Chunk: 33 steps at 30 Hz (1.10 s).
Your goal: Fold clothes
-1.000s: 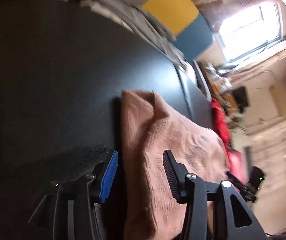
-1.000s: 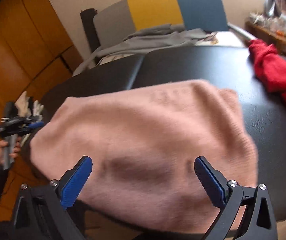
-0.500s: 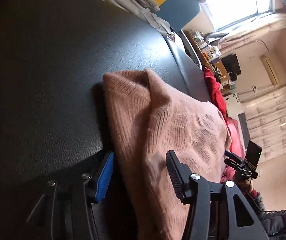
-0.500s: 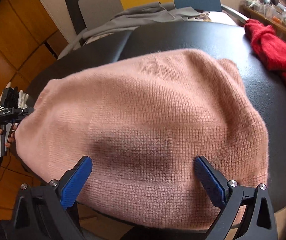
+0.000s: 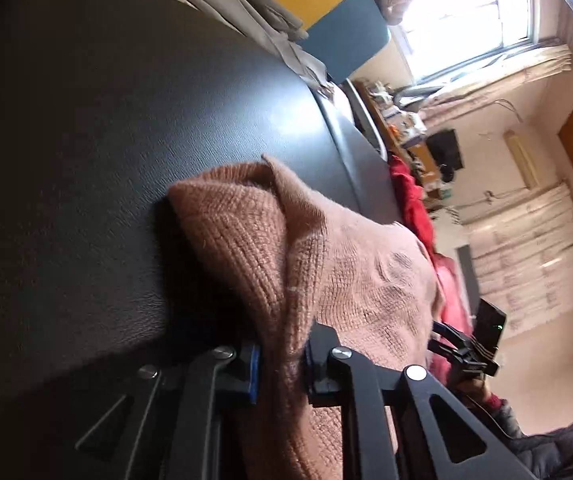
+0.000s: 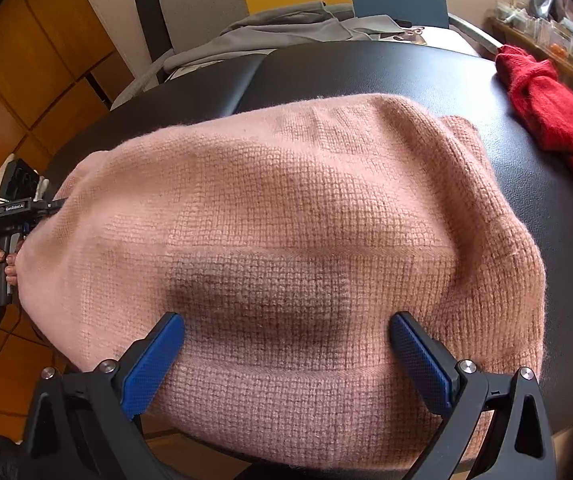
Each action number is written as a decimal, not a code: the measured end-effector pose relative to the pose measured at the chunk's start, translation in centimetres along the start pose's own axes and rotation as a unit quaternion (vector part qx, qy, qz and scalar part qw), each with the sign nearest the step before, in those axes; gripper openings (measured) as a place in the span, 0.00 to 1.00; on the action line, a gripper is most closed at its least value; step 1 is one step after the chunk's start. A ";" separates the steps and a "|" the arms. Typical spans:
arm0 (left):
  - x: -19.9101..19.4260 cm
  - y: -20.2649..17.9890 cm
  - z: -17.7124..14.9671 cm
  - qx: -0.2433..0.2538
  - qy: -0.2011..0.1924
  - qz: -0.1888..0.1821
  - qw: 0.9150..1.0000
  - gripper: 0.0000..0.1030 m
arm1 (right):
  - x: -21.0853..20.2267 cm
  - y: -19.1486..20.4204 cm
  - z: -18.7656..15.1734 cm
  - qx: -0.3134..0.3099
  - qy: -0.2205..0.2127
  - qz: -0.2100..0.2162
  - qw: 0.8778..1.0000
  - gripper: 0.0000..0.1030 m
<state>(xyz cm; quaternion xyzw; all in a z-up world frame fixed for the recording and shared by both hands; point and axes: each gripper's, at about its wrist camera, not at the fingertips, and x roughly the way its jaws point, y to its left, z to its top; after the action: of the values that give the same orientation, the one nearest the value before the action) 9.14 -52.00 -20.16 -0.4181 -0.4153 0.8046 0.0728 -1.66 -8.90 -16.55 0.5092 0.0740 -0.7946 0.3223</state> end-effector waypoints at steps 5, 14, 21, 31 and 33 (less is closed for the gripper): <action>-2.8 0.1 0.6 -0.018 -0.027 0.023 0.999 0.13 | -0.9 0.7 0.6 -0.034 0.012 0.015 0.999 1.00; -8.6 -2.8 3.7 -0.014 -0.041 0.087 0.995 0.13 | -4.6 2.3 6.8 -0.212 0.032 0.096 0.972 1.00; -9.6 -6.7 4.5 -0.039 -0.033 0.106 0.993 0.13 | -0.8 3.4 7.5 -0.302 0.127 0.156 0.932 1.00; -9.6 -12.8 3.6 -0.034 -0.053 0.088 0.994 0.13 | 5.5 1.7 5.1 -0.421 0.179 0.069 0.887 1.00; -9.2 -14.9 3.2 -0.027 -0.059 0.079 0.995 0.13 | 5.4 1.5 4.6 -0.421 0.166 0.070 0.889 1.00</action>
<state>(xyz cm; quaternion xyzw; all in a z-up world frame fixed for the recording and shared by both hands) 9.28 -48.59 -2.69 -0.4035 -0.4060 0.8196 -0.0264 -5.76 -14.50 -18.66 0.4544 0.4185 -0.5679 0.5439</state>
